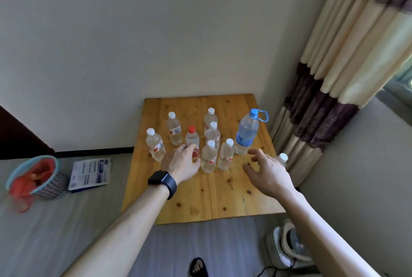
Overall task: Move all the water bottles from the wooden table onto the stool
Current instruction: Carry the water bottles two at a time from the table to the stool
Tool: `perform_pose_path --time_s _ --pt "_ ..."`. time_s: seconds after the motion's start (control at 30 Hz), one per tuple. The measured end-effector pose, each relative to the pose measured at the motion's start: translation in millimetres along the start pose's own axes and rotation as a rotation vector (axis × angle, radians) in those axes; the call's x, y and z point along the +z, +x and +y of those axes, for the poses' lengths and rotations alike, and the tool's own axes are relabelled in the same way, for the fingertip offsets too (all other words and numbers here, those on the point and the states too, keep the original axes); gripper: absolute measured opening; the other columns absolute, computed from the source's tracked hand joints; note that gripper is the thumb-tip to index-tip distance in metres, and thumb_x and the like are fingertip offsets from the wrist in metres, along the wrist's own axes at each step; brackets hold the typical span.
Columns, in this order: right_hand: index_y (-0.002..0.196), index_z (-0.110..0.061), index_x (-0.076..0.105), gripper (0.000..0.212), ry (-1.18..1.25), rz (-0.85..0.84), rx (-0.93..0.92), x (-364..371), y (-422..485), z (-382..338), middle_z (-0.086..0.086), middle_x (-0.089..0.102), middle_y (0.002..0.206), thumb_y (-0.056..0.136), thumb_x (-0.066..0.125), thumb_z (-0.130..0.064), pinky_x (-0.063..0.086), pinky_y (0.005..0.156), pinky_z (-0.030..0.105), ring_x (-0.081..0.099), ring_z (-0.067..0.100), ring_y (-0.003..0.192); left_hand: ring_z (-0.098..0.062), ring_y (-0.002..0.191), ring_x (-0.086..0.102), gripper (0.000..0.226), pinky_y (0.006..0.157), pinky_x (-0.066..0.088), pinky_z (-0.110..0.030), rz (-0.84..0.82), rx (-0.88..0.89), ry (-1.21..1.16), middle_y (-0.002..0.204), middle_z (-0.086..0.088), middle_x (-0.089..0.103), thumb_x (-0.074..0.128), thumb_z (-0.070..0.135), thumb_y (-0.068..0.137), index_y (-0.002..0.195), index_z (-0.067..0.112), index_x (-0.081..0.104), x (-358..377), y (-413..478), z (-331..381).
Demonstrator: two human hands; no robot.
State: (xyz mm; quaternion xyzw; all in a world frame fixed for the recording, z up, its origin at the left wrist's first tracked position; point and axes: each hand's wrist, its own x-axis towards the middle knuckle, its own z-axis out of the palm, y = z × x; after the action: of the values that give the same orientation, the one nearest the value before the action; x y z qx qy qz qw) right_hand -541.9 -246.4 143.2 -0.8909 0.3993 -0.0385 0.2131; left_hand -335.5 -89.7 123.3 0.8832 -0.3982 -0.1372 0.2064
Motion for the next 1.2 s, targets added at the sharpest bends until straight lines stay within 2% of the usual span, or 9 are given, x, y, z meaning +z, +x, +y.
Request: perform_pose_path --time_s 0.13,0.27,0.43,0.53,0.63,0.73,0.9,1.03,1.2 --pt "0.141 -0.033 0.036 0.055 0.021 -0.039 0.025 15 61 3 -0.003 0.064 0.123 0.092 0.053 -0.052 0.052 0.086 0.040 0.060 0.023 0.112 -0.031 0.113 0.059 0.042 0.089 0.052 -0.043 -0.075 -0.028 -0.024 0.123 -0.009 0.062 0.059 0.033 0.092 0.131 0.020 0.052 14 54 -5" --pt "0.144 -0.041 0.026 0.061 0.007 -0.134 0.061 41 117 9 -0.003 0.062 0.124 0.090 0.052 -0.054 0.053 0.080 0.041 0.062 0.029 0.107 -0.032 0.114 0.055 0.054 0.092 0.049 -0.040 -0.177 -0.049 -0.066 0.127 -0.014 0.053 0.061 0.031 0.092 0.142 0.024 0.040 43 94 -6" --pt "0.149 -0.048 0.016 0.067 -0.060 -0.292 0.026 76 174 19 -0.002 0.055 0.139 0.091 0.047 -0.060 0.054 0.082 0.043 0.062 0.033 0.111 -0.033 0.099 0.057 0.064 0.076 0.045 -0.029 -0.296 -0.069 -0.102 0.124 -0.017 0.045 0.060 0.033 0.093 0.148 0.041 0.029 87 133 -8" --pt "0.149 -0.048 0.019 0.064 -0.067 -0.375 0.014 92 191 25 0.002 0.054 0.139 0.091 0.044 -0.063 0.053 0.082 0.044 0.062 0.035 0.110 -0.034 0.092 0.058 0.056 0.076 0.054 -0.040 -0.339 -0.061 0.027 0.119 -0.012 0.046 0.052 0.049 0.089 0.138 0.054 0.024 110 148 -15" --pt "0.137 -0.044 0.029 0.049 -0.088 -0.398 -0.016 105 196 26 0.002 0.063 0.123 0.093 0.043 -0.061 0.055 0.076 0.043 0.065 0.035 0.099 -0.030 0.086 0.059 0.043 0.068 0.053 -0.037 -0.352 -0.048 0.167 0.119 -0.006 0.044 0.051 0.049 0.091 0.132 0.043 0.040 117 159 -15" --pt "0.128 -0.038 0.032 0.041 -0.080 -0.377 -0.038 116 196 28 0.003 0.067 0.108 0.094 0.042 -0.059 0.053 0.067 0.040 0.066 0.037 0.090 -0.028 0.078 0.060 0.029 0.060 0.051 -0.035 -0.316 -0.021 0.269 0.109 -0.004 0.045 0.049 0.046 0.095 0.122 0.035 0.043 117 164 -11" --pt "0.121 -0.028 0.033 0.041 -0.119 -0.323 -0.035 122 190 32 0.003 0.067 0.102 0.096 0.036 -0.060 0.041 0.059 0.035 0.067 0.036 0.087 -0.029 0.070 0.057 0.023 0.057 0.052 -0.038 -0.293 -0.023 0.152 0.089 0.000 0.053 0.053 0.050 0.091 0.102 0.036 0.039 122 163 -13" --pt "0.121 -0.024 0.031 0.043 -0.161 -0.316 0.007 120 187 34 0.005 0.069 0.097 0.094 0.038 -0.057 0.037 0.057 0.035 0.067 0.036 0.085 -0.024 0.065 0.056 0.024 0.044 0.032 -0.028 -0.246 0.014 0.147 0.082 0.006 0.052 0.056 0.049 0.092 0.094 0.036 0.036 115 154 -14" --pt "0.100 -0.024 0.027 0.033 -0.145 -0.333 0.080 118 163 30 0.009 0.064 0.084 0.091 0.043 -0.052 0.038 0.061 0.036 0.065 0.038 0.083 -0.023 0.064 0.058 0.027 0.045 0.043 -0.033 -0.280 0.014 0.122 0.078 0.005 0.059 0.057 0.053 0.089 0.093 0.034 0.037 108 134 -24"
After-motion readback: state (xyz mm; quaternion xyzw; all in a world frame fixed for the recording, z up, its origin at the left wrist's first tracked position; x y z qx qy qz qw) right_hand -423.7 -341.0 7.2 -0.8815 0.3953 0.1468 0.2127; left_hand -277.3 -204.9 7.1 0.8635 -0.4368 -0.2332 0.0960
